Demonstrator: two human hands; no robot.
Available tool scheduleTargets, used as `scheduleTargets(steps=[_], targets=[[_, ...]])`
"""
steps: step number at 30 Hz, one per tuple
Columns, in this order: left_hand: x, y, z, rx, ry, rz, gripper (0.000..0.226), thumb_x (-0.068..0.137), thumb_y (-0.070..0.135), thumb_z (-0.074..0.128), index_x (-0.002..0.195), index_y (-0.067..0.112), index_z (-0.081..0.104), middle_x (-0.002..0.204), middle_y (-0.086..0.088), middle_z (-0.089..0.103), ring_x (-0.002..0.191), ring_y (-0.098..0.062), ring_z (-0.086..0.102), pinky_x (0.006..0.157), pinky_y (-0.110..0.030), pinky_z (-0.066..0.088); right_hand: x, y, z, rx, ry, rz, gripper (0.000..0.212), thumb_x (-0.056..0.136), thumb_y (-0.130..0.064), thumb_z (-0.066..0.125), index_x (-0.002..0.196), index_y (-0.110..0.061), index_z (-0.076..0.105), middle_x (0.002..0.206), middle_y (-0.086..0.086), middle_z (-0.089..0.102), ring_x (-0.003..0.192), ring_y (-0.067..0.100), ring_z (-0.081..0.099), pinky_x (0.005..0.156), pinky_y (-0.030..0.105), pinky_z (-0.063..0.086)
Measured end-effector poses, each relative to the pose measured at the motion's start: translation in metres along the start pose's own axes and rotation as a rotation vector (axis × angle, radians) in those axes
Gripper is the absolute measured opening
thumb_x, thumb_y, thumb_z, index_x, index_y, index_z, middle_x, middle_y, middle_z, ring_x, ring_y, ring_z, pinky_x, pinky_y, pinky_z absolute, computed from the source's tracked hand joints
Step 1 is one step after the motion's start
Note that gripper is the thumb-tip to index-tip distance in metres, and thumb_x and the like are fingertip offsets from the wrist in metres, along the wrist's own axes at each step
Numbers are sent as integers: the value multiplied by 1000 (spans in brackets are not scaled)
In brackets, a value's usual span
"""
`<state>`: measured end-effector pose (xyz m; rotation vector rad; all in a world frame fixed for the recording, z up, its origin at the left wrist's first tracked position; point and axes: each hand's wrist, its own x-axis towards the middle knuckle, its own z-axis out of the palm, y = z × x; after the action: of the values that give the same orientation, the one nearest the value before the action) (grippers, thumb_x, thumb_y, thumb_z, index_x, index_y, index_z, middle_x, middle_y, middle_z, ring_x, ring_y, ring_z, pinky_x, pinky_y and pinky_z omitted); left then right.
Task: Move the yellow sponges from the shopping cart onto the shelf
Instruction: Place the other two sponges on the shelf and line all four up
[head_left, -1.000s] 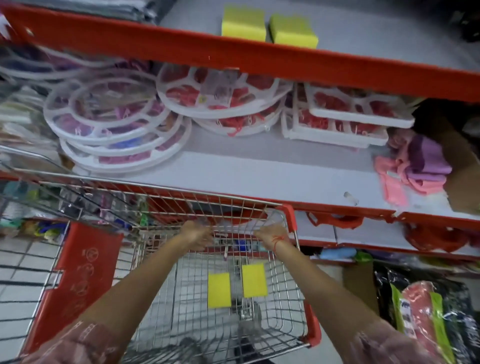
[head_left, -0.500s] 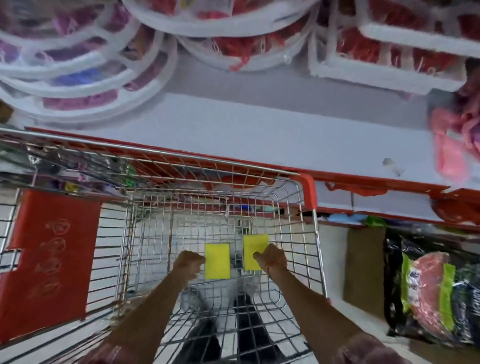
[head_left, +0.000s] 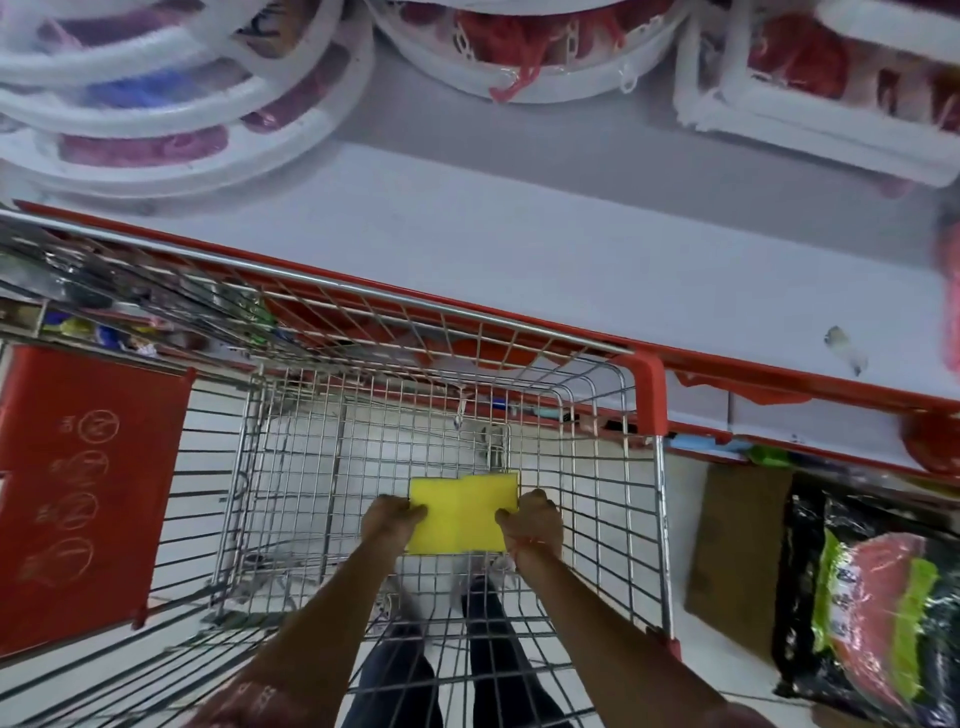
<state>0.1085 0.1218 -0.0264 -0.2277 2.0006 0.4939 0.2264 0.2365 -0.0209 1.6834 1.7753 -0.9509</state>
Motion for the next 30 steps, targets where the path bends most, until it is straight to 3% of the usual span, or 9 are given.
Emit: scheduleTargets(steps=[3, 6, 9, 12, 16, 19, 23, 27, 30], targets=[[1, -6, -4, -100, -9, 7, 20, 82, 27, 70, 85, 8, 62, 78, -4, 61, 81, -18, 57, 49, -16, 37, 0, 3, -2, 177, -34, 38, 41, 85, -25, 68, 117, -1, 57, 120, 12, 66, 110, 24, 64, 74, 22, 47], [-5, -7, -11, -217, -21, -4, 25, 77, 17, 77, 90, 9, 58, 84, -8, 61, 73, -21, 59, 44, -19, 44, -4, 6, -8, 262, -46, 23, 48, 79, -27, 74, 117, -1, 59, 118, 12, 68, 110, 26, 65, 80, 27, 51], [-11, -4, -19, -291, -44, 11, 28, 76, 8, 77, 89, 10, 53, 92, -15, 61, 82, -25, 60, 61, -28, 49, -7, 7, -14, 406, -64, 29, 53, 75, -22, 80, 120, -4, 58, 121, 16, 68, 109, 29, 66, 82, 30, 52], [-27, 3, -36, -373, -141, 46, 26, 78, 0, 73, 97, 6, 56, 110, -24, 63, 101, -35, 62, 75, -39, 50, -14, 4, -27, 494, -182, 4, 56, 79, -16, 77, 130, -3, 56, 133, 16, 59, 119, 34, 59, 100, 42, 50], [-48, 12, -64, -392, -212, 123, 45, 77, 4, 75, 118, 0, 58, 106, -23, 66, 88, -29, 63, 64, -30, 53, -31, -5, -53, 631, -217, -22, 52, 77, -6, 77, 125, 1, 58, 131, 22, 59, 118, 39, 59, 98, 54, 49], [-64, 22, -88, -380, -277, 199, 42, 78, 10, 75, 116, 5, 59, 111, -20, 68, 80, -26, 66, 59, -28, 54, -53, -15, -79, 705, -236, -79, 52, 78, -3, 75, 126, 1, 56, 128, 24, 61, 115, 39, 61, 93, 49, 53], [-90, 41, -121, -340, -327, 299, 46, 77, 18, 77, 119, 7, 61, 110, -12, 70, 93, -25, 68, 69, -31, 56, -87, -27, -116, 754, -250, -176, 49, 79, -8, 75, 125, -1, 58, 126, 19, 64, 114, 33, 63, 99, 45, 51], [-113, 65, -145, -313, -353, 368, 40, 80, 14, 73, 117, 4, 60, 119, -17, 67, 103, -30, 65, 91, -42, 54, -113, -37, -146, 804, -287, -254, 45, 80, -10, 75, 122, -1, 60, 109, 11, 70, 86, 20, 69, 75, 35, 59], [-140, 86, -167, -317, -354, 474, 42, 79, 13, 75, 118, 6, 60, 115, -15, 69, 95, -26, 68, 74, -36, 58, -141, -46, -172, 820, -251, -334, 46, 80, -15, 75, 122, -7, 59, 114, 9, 68, 86, 17, 66, 79, 40, 58]])
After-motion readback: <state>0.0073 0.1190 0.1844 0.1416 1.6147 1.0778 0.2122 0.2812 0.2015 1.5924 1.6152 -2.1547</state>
